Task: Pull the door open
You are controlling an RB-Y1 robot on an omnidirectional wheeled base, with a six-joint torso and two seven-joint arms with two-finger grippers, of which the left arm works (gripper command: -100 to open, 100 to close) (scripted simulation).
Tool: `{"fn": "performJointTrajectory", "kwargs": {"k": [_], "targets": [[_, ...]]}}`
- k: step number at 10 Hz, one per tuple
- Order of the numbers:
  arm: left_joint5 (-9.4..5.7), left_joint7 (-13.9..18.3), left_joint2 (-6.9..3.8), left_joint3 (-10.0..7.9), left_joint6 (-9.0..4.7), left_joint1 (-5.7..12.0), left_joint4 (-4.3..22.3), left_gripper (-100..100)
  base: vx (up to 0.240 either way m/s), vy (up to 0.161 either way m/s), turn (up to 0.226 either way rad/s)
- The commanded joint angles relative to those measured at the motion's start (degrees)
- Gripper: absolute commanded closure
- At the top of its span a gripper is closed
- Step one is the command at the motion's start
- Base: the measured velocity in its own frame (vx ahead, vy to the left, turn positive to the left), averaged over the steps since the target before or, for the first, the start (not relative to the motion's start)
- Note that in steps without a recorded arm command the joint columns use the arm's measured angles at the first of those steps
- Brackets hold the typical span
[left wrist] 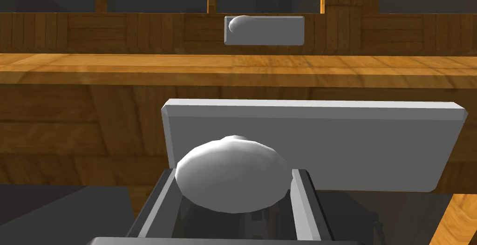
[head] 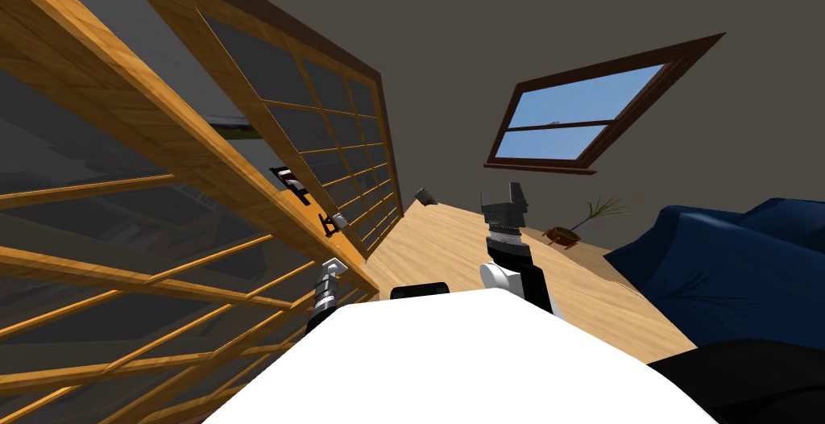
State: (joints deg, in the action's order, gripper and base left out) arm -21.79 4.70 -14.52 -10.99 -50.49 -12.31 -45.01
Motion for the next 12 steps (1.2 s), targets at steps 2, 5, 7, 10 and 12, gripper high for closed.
{"fn": "performJointTrajectory", "kwargs": {"k": [2, 5, 7, 10, 12], "targets": [[-0.97, 2.99, -0.18, 0.03, -0.21, -0.14, 0.27, 100, -0.042, 0.003, -0.074], [-2.56, 7.66, -0.61, 0.26, -0.46, -0.17, 0.69, 100, -0.037, -0.004, -0.076], [-3.36, 10.15, -0.82, 0.38, -0.58, -0.18, 0.9, 100, -0.069, -0.002, -0.104], [-4.93, 14.84, -1.24, 0.6, -0.83, -0.21, 1.32, 100, -0.046, -0.002, -0.074], [-5.7, 17.31, -1.45, 0.72, -0.95, -0.22, 1.52, 100, -0.057, -0.004, -0.098]]}}
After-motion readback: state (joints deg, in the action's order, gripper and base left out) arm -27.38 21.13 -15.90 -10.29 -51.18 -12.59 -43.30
